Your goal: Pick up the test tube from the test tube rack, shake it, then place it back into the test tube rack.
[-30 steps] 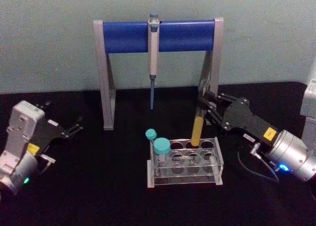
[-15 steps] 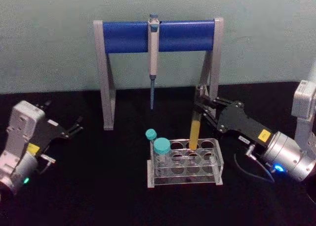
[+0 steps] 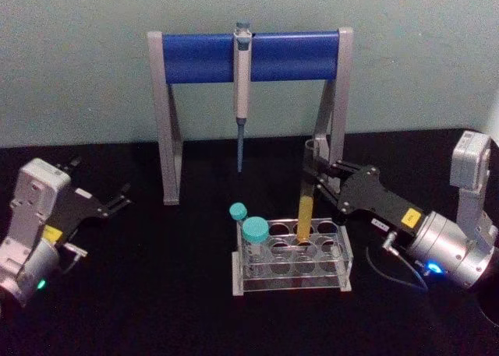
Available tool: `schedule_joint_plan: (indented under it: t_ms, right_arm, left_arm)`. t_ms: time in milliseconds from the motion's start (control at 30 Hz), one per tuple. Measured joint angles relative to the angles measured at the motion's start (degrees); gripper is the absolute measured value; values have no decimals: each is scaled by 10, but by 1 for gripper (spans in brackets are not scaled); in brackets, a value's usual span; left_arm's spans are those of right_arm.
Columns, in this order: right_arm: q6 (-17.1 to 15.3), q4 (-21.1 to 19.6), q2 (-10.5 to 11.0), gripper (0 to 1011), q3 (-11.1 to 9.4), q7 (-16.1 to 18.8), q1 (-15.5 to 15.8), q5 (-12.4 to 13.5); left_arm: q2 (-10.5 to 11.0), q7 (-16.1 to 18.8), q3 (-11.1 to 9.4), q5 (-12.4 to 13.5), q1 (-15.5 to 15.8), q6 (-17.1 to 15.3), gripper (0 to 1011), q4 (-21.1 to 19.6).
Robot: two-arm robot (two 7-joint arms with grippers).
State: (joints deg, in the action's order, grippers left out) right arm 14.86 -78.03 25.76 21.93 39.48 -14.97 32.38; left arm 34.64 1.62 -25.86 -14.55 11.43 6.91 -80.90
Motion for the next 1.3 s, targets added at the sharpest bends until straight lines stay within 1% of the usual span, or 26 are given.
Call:
schedule_joint_plan:
  t_ms: [767, 1300]
  right_arm:
    - [-12, 29, -5, 228, 14, 2, -15, -15]
    - [-22, 38, -6, 228, 21, 4, -21, -19]
  left_arm:
    - [0, 0, 0, 0, 0, 0, 1001, 0]
    - [0, 0, 0, 0, 0, 0, 1001, 0]
